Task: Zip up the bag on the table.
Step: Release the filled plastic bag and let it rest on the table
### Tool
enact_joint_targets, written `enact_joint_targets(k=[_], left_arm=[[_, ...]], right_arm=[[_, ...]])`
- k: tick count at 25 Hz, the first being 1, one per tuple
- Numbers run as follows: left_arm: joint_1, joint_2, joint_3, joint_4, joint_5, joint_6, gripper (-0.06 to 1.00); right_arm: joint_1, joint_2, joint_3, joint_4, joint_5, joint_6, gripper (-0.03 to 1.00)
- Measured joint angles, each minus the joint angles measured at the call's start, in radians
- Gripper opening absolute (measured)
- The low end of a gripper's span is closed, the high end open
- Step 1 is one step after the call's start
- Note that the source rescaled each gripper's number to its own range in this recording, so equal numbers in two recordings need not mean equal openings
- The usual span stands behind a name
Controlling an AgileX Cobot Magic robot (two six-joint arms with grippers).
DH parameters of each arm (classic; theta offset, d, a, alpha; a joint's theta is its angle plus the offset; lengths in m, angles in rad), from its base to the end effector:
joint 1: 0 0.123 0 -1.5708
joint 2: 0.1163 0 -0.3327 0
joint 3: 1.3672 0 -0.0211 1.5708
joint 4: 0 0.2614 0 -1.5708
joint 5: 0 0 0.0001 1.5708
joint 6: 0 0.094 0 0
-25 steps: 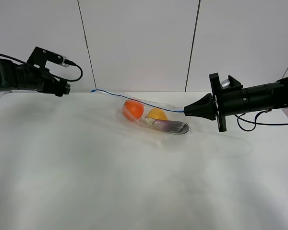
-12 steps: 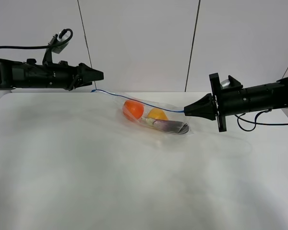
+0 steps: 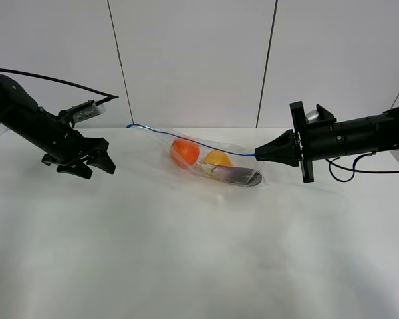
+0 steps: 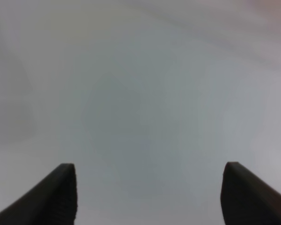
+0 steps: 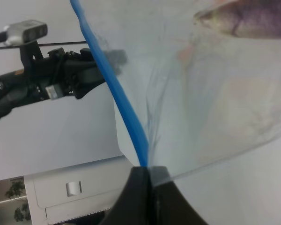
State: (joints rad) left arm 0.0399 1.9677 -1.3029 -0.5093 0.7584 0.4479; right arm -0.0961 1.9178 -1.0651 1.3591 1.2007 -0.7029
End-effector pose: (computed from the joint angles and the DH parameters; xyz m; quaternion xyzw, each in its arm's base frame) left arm 0.4211 -0.0148 0.2033 0.0367 0.9738 -0.1604 0.1568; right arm 0.3700 0.0504 0.2180 0.0946 0.8288 0.5475 0.0654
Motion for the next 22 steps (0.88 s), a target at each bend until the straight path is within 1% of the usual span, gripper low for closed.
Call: enact_joint_targets(k=[1,2,3,5,10,11,16,22], left_arm=[[0.000,0.000,-0.032,0.073,0.013,-0.070,0.81],[0.000,0.000,-0.069,0.140,0.032,-0.119,0.81],[0.000,0.000,-0.102,0.187,0.053,-0.165,0.81],[0.001,0.000,-0.184,0.258,0.098,-0.213,0.82],[0.001,0.000,-0.333,0.295,0.279,-0.241,0.92],[0.001,0.000,-0.333,0.295,0.279,-0.241,0.92],[0.001,-0.001,-0.404,0.332,0.443,-0.290,0.94],[0.001,-0.064,-0.395,0.389,0.454,-0.343,0.94]], right_arm=[[0.000,0.000,0.000,0.000,0.000,0.000,0.00],[0.000,0.000,0.000,0.000,0.000,0.000,0.00],[0.000,0.000,0.000,0.000,0.000,-0.001,0.00],[0.000,0.000,0.000,0.000,0.000,-0.006,0.00],[0.000,0.000,0.000,0.000,0.000,-0.014,0.00],[0.000,0.000,0.000,0.000,0.000,-0.014,0.00],[0.000,0.000,0.000,0.000,0.000,-0.019,0.00],[0.000,0.000,0.000,0.000,0.000,-0.021,0.00]])
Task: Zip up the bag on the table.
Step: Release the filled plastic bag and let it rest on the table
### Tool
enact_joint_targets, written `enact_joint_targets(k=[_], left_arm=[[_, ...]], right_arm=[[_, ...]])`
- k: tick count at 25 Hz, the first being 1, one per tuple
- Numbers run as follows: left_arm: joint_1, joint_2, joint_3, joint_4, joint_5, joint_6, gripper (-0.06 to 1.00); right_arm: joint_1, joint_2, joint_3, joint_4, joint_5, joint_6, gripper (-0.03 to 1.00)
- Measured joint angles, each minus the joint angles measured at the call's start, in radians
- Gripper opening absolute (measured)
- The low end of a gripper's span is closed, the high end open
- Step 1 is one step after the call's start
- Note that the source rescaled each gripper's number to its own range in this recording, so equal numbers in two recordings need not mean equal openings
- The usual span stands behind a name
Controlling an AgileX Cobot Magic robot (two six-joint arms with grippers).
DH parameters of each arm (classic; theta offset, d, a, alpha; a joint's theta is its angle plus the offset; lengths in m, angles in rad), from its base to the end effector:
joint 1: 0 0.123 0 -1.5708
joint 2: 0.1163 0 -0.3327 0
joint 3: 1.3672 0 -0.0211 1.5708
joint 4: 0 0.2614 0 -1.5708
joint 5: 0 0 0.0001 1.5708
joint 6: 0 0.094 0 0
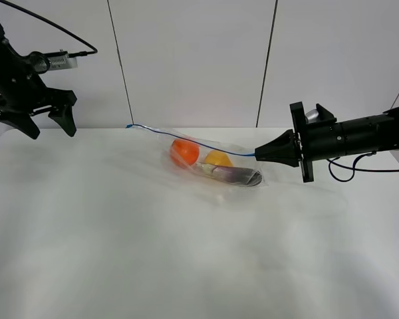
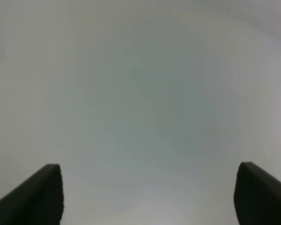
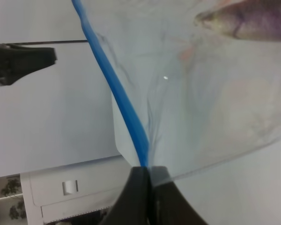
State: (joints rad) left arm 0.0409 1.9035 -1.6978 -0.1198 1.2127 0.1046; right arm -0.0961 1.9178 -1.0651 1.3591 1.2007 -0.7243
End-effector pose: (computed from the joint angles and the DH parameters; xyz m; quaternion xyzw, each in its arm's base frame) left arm 0.4288 0.0070 0.3221 0.0174 0.9910 -0.0493 0.1233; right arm 0.3700 0.0504 0.2180 0.0858 0.8298 0.5468 0.0712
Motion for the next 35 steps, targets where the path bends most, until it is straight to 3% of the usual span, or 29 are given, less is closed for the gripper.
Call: enact_joint_targets(k=[8,9,11,17,20,24,26,31,35], left_arm=[[0.000,-0.264,0.214,0.008,0.000,-0.007,0.94],[0.000,-0.382,0.317,0.025,0.001,-0.007,0.94],[0.000,-0.508,0.440,0.045,0.003,-0.009,0.94],[0.000,-0.841,0.751,0.073,0.003,-0.034,0.94],[0.000,-1.007,0.915,0.074,-0.009,-0.049,0.94],[0.000,-1.186,1.086,0.074,-0.049,-0.052,0.94],[0.000,-1.256,1.114,0.075,-0.040,-0.060,0.97],[0.000,-1.398,1.117,0.034,-0.042,-0.075,1.00],[0.000,-1.464,1.118,0.031,-0.043,-0.076,1.00]], right_arm=[[0.000,0.000,0.000,-0.007,0.000,-0.001,0.02],[0.000,0.000,0.000,-0.008,0.000,-0.001,0.05],[0.000,0.000,0.000,-0.014,0.001,-0.001,0.14],[0.000,0.000,0.000,-0.039,0.002,-0.001,0.65],[0.000,-0.001,0.000,-0.049,0.002,-0.001,0.73],[0.000,-0.005,0.000,-0.060,-0.002,-0.001,0.76],[0.000,-0.005,0.000,-0.091,-0.005,-0.001,0.76],[-0.001,-0.005,0.000,-0.173,-0.007,0.007,0.97],[-0.001,-0.005,-0.014,-0.231,-0.006,0.034,0.99]])
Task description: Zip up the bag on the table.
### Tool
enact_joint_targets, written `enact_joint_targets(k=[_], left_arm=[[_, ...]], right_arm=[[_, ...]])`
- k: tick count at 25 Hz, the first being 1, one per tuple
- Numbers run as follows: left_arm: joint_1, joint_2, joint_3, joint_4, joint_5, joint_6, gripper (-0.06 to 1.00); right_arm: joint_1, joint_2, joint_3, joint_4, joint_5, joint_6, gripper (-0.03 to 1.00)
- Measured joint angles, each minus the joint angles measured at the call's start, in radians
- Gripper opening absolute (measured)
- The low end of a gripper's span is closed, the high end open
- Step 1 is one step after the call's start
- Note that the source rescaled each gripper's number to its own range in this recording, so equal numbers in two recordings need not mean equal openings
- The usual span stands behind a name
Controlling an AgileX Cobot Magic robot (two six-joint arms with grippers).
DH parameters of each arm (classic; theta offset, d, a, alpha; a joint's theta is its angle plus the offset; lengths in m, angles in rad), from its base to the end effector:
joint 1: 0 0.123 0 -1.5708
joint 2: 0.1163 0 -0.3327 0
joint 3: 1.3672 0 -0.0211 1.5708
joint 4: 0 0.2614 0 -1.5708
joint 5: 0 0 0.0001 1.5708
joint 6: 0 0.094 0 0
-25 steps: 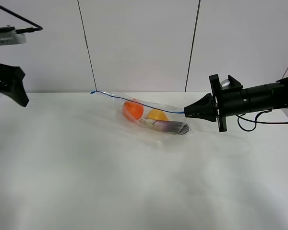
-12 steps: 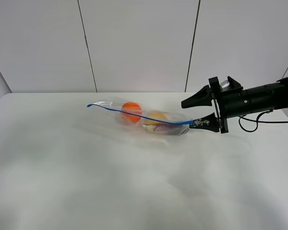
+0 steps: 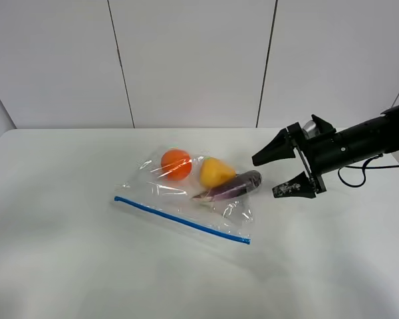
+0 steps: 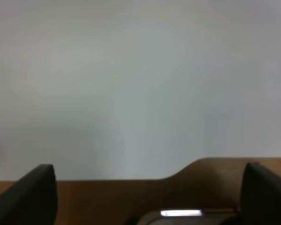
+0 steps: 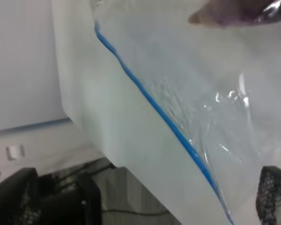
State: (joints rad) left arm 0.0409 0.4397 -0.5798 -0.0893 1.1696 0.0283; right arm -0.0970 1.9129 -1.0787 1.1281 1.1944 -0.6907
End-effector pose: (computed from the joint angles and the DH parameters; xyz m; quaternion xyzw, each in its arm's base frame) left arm 0.0227 -0.0068 0.3023 -0.0099 0.9500 -0.0338 0.3102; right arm 0.3592 0.0444 0.2083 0.0293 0.8776 0.4776 0.0299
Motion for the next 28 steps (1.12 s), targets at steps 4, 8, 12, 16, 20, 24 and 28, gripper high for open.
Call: enact_joint_targets(k=[4,8,12,16,20,24,28], left_arm=[[0.000,-0.090,0.000,-0.003,0.000,-0.001,1.00],[0.000,-0.220,0.005,-0.003,0.000,-0.001,1.00],[0.000,-0.287,0.005,-0.003,0.000,-0.002,1.00],[0.000,-0.350,0.006,-0.003,0.000,-0.002,1.00],[0.000,-0.385,0.006,-0.003,0.000,-0.003,1.00],[0.000,-0.396,0.006,-0.003,0.000,-0.003,1.00],[0.000,-0.397,0.007,-0.003,0.000,-0.003,1.00]], right_arm=[[0.000,0.000,-0.091,-0.156,0.002,0.097,1.00],[0.000,0.000,-0.260,-0.393,0.005,0.254,1.00],[0.000,0.000,-0.439,-0.663,0.011,0.398,1.00],[0.000,-0.004,-0.554,-0.902,0.012,0.490,1.00],[0.000,-0.009,-0.571,-1.019,0.015,0.520,1.00],[0.000,-0.045,-0.545,-1.038,0.014,0.522,1.00],[0.000,-0.137,-0.462,-1.057,0.014,0.523,1.00]])
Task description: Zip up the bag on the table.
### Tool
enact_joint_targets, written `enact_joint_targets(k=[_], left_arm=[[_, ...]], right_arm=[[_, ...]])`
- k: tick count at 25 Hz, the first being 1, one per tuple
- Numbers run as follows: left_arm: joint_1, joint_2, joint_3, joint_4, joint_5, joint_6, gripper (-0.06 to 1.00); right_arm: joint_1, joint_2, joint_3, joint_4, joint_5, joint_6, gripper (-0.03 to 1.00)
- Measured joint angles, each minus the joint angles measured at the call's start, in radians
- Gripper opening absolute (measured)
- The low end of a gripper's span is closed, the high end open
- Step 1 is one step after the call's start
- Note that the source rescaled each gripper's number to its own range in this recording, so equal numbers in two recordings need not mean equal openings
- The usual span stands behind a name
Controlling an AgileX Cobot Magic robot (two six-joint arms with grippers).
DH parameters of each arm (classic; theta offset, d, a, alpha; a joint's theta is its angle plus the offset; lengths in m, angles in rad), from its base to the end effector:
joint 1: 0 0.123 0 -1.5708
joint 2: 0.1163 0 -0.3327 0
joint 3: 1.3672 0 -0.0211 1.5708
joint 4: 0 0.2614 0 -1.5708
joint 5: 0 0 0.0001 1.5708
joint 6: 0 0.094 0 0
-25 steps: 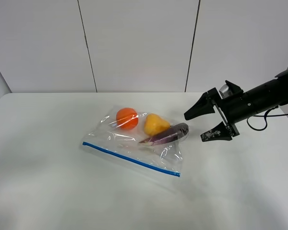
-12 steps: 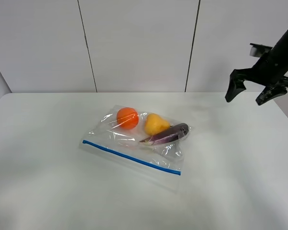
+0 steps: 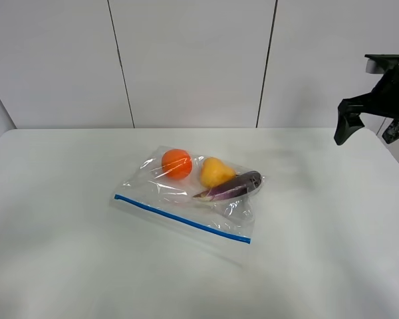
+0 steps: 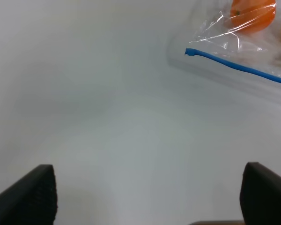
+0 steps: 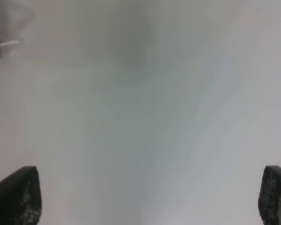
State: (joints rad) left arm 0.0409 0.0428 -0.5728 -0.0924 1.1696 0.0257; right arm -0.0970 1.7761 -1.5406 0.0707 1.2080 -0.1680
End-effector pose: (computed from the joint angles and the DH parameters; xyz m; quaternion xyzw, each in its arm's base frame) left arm -0.0474 -0.0099 0.2951 -0.0016 0.8722 -0.0297 0.4883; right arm 0.3855 -0.0313 0.3293 -0.0263 0.9933 0.0198 0.1106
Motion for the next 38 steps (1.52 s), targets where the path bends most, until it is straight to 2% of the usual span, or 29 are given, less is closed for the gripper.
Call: enact_joint_targets(k=[16,20,23,28,34,38], left_arm=[[0.000,-0.046,0.001,0.019,0.001,-0.026,1.00],[0.000,-0.046,0.001,0.019,0.001,-0.026,1.00],[0.000,-0.046,0.001,0.019,0.001,-0.026,1.00],[0.000,-0.046,0.001,0.019,0.001,-0.026,1.00],[0.000,-0.046,0.001,0.019,0.001,-0.026,1.00],[0.000,-0.046,0.001,0.019,0.001,-0.026,1.00]], right_arm=[[0.000,-0.648,0.652,-0.007,0.000,0.035,1.00],[0.000,-0.874,0.840,-0.007,-0.047,0.042,1.00],[0.000,-1.134,1.012,-0.007,-0.139,0.043,1.00],[0.000,-1.363,1.039,-0.010,-0.179,0.045,1.00],[0.001,-1.620,1.039,-0.002,-0.182,0.046,1.00],[0.045,-1.720,1.040,0.004,-0.182,0.046,1.00]])
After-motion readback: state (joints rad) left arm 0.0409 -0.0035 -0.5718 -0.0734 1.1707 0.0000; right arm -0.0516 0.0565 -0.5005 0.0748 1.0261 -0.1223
